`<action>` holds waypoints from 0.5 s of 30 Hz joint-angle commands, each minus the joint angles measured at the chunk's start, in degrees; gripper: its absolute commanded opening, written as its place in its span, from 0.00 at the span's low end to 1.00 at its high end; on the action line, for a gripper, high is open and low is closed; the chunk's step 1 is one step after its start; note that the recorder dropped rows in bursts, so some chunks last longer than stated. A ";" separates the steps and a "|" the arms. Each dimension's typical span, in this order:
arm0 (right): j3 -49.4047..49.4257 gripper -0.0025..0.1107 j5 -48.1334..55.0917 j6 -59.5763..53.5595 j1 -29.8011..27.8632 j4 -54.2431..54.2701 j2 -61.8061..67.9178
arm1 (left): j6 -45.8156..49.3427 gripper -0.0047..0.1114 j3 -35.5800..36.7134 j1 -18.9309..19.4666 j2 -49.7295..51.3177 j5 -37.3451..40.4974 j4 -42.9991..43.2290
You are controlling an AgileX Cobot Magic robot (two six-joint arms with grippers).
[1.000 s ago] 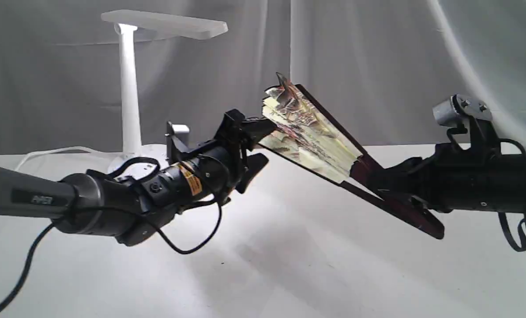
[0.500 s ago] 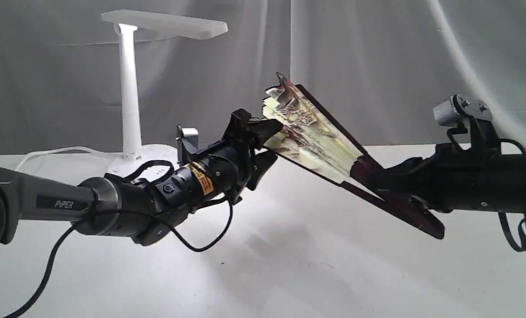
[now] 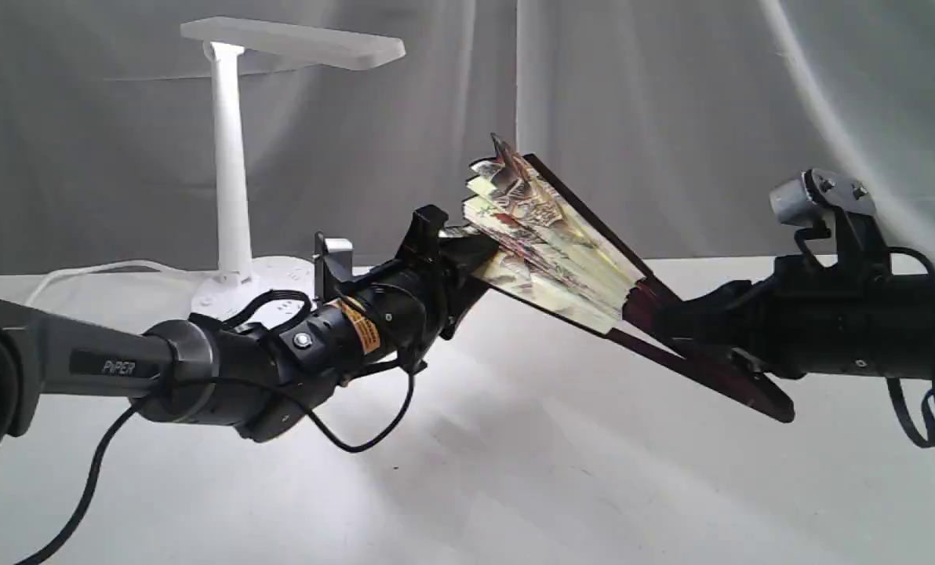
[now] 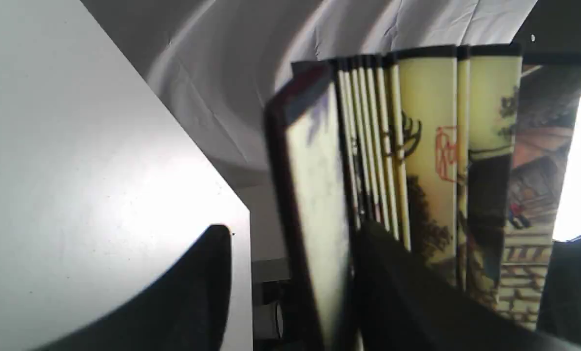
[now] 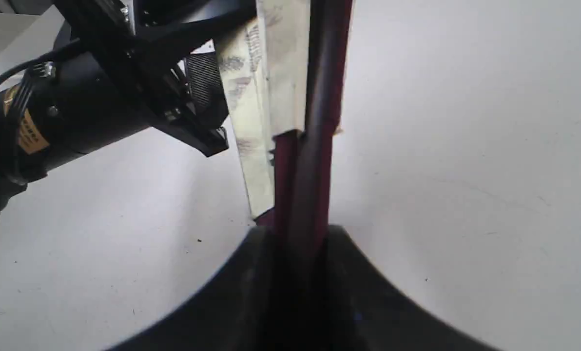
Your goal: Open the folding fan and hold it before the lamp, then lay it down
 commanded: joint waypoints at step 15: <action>0.00 0.02 3.26 -0.12 0.09 0.44 -0.16 | -0.13 0.37 -0.35 -1.98 -0.18 0.37 -1.74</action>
